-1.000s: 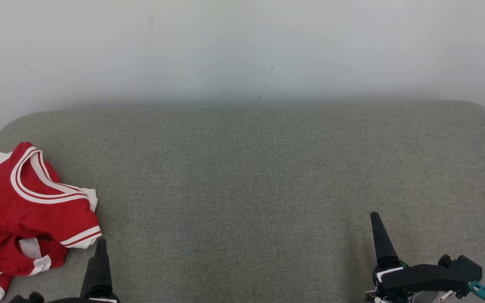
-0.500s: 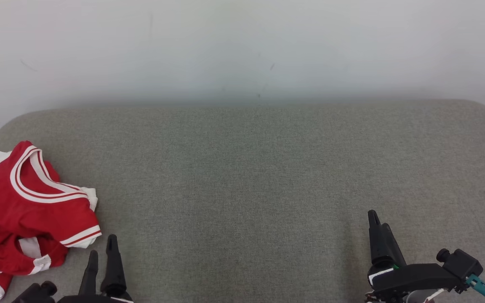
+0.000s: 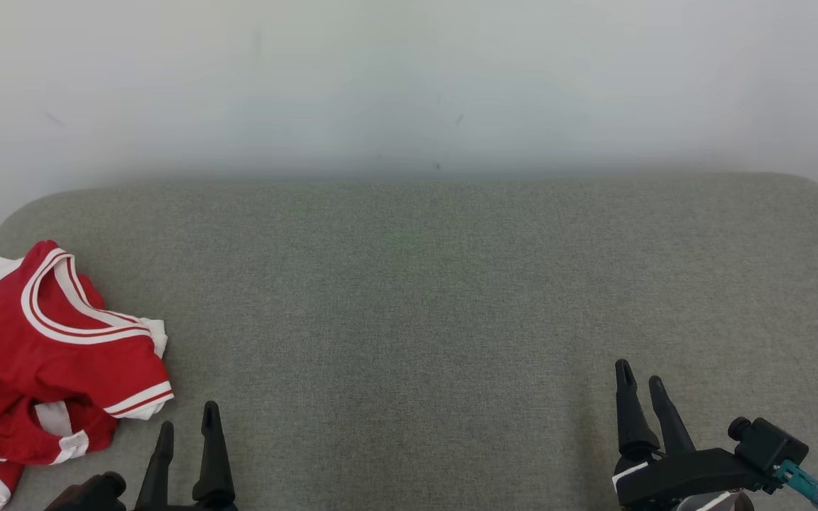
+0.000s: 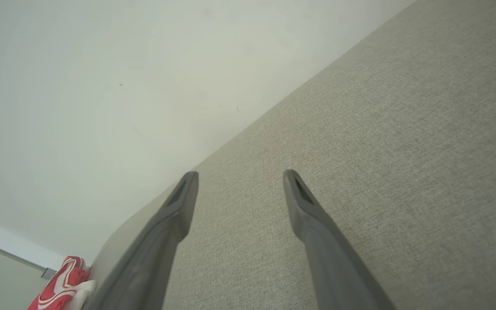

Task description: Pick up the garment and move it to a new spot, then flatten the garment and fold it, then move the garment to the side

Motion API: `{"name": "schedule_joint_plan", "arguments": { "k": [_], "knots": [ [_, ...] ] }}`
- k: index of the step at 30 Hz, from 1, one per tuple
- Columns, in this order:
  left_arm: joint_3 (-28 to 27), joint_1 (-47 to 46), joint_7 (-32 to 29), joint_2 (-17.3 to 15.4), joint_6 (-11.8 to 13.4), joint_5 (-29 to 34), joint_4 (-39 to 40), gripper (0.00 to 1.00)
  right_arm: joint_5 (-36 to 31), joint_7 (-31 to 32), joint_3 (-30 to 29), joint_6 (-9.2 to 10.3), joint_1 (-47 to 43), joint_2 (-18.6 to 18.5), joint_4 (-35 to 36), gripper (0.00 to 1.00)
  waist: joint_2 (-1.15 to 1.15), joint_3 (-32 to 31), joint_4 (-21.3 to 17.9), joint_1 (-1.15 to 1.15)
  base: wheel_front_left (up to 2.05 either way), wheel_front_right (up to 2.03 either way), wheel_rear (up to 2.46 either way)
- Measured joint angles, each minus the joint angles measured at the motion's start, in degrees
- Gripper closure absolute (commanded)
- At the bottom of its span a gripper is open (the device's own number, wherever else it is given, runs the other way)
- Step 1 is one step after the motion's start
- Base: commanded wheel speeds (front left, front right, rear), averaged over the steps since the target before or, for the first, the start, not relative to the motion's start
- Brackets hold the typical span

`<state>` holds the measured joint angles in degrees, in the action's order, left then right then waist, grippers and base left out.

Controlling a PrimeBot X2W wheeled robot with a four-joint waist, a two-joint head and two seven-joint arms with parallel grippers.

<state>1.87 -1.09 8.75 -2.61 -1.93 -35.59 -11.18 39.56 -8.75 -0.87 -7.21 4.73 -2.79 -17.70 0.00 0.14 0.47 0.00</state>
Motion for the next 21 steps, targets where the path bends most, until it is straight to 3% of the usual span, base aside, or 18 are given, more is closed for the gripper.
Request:
{"name": "schedule_joint_plan", "arguments": {
  "k": [21],
  "knots": [
    [1.5,0.4,2.8,-0.1,-0.1,14.6,0.2,0.0,-12.6,-2.9,0.1,-0.09,0.3,0.0,-2.6,0.0,0.0,0.1,0.3,0.0,0.0,0.0,0.0]
  ]
}}
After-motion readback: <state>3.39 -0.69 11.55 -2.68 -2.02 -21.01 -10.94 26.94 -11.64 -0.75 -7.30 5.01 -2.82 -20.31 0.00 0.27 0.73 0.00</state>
